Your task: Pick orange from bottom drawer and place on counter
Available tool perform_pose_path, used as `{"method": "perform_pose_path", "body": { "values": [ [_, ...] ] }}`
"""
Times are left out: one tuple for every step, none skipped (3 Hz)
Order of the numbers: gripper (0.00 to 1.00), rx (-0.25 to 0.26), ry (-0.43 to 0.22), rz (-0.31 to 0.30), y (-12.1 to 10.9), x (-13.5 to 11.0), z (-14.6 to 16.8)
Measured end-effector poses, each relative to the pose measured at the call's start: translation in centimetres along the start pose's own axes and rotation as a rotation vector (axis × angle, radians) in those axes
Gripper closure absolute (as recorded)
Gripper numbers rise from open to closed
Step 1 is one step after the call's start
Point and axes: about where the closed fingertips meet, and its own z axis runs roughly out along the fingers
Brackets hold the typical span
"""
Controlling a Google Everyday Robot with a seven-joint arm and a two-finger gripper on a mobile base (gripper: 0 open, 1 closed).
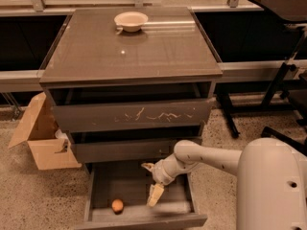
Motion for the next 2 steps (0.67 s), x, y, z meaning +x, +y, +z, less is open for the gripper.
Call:
{"method": "perform_pose_path", "body": {
  "values": [
    [0.00, -0.012, -0.009, 0.005, -0.3, 0.2, 1.0],
    [0.00, -0.053, -0.046, 0.009, -2.4, 1.2, 5.7]
  ]
}}
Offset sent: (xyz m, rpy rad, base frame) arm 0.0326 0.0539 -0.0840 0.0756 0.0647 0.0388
